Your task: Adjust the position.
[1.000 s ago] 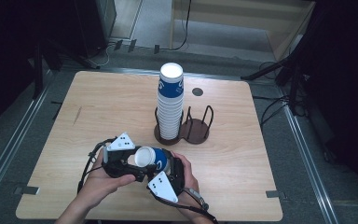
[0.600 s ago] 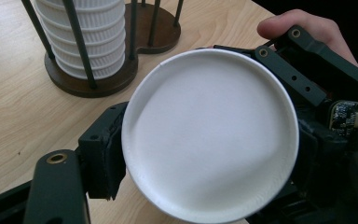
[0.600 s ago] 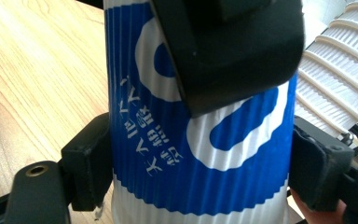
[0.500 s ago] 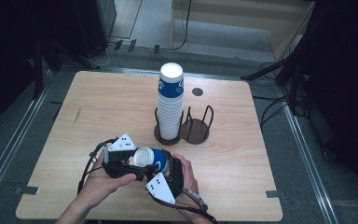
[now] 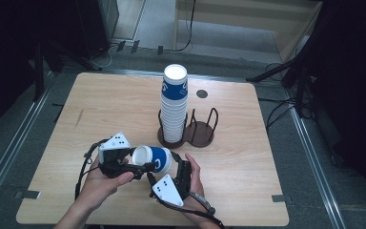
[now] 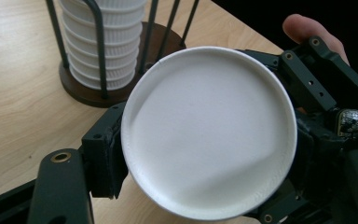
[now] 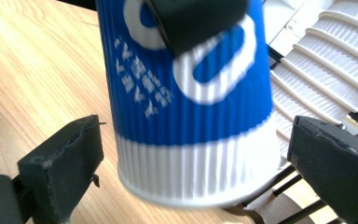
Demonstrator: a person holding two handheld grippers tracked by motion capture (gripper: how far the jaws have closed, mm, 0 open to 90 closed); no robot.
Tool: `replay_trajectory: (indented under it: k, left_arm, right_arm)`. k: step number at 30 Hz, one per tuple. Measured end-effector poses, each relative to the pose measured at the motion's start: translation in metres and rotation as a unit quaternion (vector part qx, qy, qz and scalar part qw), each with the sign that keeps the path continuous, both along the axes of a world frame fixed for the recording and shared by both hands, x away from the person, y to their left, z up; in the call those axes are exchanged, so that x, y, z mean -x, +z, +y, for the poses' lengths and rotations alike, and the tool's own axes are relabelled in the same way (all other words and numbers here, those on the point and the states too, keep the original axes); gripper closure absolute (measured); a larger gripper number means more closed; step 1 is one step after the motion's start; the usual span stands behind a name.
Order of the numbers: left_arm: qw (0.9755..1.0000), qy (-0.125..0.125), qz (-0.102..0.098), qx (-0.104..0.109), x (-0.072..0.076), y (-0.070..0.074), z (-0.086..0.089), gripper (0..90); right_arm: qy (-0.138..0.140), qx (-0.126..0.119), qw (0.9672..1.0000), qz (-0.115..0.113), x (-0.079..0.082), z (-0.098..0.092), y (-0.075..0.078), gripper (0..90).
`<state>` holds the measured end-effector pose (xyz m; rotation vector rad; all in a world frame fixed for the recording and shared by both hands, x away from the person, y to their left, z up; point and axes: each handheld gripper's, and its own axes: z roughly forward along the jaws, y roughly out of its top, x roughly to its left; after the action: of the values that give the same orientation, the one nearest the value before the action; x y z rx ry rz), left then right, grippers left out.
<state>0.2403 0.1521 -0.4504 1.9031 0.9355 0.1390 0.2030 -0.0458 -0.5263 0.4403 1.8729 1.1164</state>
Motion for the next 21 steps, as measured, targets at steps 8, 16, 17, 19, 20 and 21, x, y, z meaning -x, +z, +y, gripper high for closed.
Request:
replay_trajectory:
  k: [8,16,17,19,20,21]
  left_arm:
    - [0.9990,0.027,-0.028,0.021,-0.001,0.002,0.011,27.5]
    - [0.9920,0.074,-0.080,0.063,0.002,0.003,0.021,27.7]
    - [0.9908,0.077,-0.086,0.070,0.002,0.003,0.022,27.7]
    - [0.9884,0.077,-0.096,0.089,0.002,0.002,0.024,27.7]
    - [0.9875,0.079,-0.100,0.092,0.002,0.002,0.025,27.7]
    - [0.9866,0.080,-0.105,0.095,0.002,0.001,0.025,27.6]
  right_arm:
    - [-0.004,-0.024,0.9996,0.015,-0.003,-0.007,0.006,1.4]
    - [-0.004,-0.044,0.9984,0.035,-0.004,-0.009,0.008,1.0]
    - [-0.004,-0.047,0.9982,0.038,-0.004,-0.009,0.008,1.1]
    - [-0.004,-0.053,0.9976,0.046,-0.005,-0.009,0.009,1.1]
    - [-0.005,-0.057,0.9971,0.049,-0.005,-0.009,0.009,1.0]
    - [-0.007,-0.064,0.9962,0.058,-0.006,-0.010,0.010,1.0]
